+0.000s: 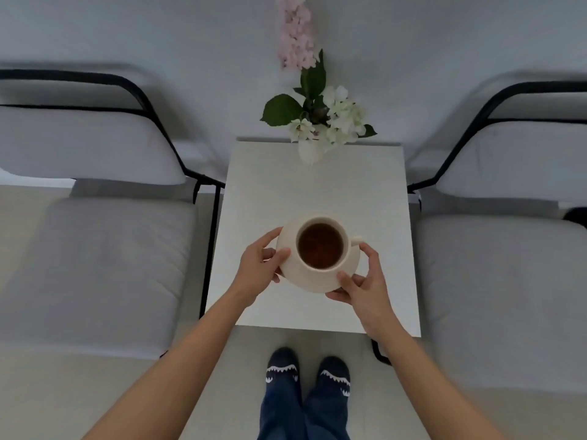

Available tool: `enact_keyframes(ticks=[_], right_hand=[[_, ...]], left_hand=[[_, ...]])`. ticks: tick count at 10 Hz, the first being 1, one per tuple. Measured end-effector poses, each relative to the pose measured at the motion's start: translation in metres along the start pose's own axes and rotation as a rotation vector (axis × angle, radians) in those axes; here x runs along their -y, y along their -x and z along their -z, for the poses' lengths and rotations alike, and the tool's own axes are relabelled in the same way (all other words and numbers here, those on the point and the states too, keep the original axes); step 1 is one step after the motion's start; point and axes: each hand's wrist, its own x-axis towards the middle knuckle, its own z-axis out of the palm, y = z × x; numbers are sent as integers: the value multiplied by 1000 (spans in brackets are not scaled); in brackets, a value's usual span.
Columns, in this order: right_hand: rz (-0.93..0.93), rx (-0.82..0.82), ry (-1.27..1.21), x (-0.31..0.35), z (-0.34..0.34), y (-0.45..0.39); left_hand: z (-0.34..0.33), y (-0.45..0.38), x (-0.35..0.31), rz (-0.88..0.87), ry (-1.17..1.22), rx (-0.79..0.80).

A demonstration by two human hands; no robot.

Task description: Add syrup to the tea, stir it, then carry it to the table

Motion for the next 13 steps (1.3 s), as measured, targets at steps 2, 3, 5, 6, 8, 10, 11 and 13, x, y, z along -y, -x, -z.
enact_keyframes(ticks=[2,3,5,6,8,10,11,13], right_hand=[[-63,-51,39,-77,9,-62],[-79,-65,55,-106,12,-84],[-74,-105,94,-145,9,-118],[-81,-117,102,-154,9,-128],[-73,-127,203,-156,13,-133],[-80,-155,267,-151,8,-130],[-57,-169,296,-148,8,-129],[-130,-143,328,-136,7,-121]], left_hand=[[-19,-64,70,62,-116,-10],[-25,-88,97,79,-155,-1],[-30,-126,136,63,-208,-4],[-31,-138,148,51,-255,-11],[-31,-146,145,-4,-365,-37],[-31,-146,139,-53,-533,-62],[-32,-144,140,-89,-626,-43],[-36,-138,143,-114,-731,-115]])
